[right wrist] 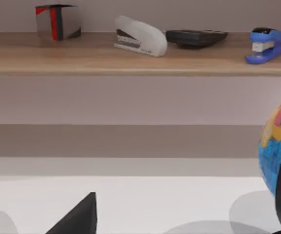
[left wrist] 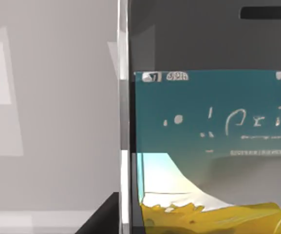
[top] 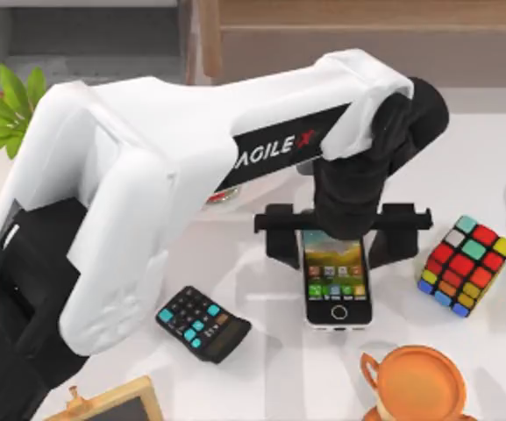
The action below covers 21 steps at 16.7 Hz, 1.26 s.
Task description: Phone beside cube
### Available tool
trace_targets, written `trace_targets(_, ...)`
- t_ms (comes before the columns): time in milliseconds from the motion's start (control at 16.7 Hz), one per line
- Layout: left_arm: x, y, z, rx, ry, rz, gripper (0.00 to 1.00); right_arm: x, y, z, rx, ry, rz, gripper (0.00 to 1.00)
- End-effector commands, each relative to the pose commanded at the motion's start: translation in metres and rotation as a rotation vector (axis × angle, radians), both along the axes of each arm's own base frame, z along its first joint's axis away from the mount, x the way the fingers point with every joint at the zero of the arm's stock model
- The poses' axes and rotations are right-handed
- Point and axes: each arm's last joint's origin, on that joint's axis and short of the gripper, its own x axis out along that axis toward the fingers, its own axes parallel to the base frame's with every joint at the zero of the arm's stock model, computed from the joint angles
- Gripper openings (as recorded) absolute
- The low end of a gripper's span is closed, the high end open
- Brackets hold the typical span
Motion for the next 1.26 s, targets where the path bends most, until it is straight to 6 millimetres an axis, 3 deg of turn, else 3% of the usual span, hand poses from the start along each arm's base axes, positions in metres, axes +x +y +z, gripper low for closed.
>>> trace_targets(120, 0.0000, 0.0000, 0.0000, 0.000, 0.000, 0.000, 0.00, 0.0000, 0.0000, 0.0000, 0.000, 0.000, 0.000, 1.00)
trace_targets(900, 0.0000, 0.0000, 0.0000, 0.000, 0.000, 0.000, 0.98, 0.0000, 0.0000, 0.0000, 0.000, 0.000, 0.000, 1.00)
trace_targets(1260, 0.0000, 0.0000, 0.0000, 0.000, 0.000, 0.000, 1.00, 0.0000, 0.0000, 0.0000, 0.000, 0.000, 0.000, 1.00)
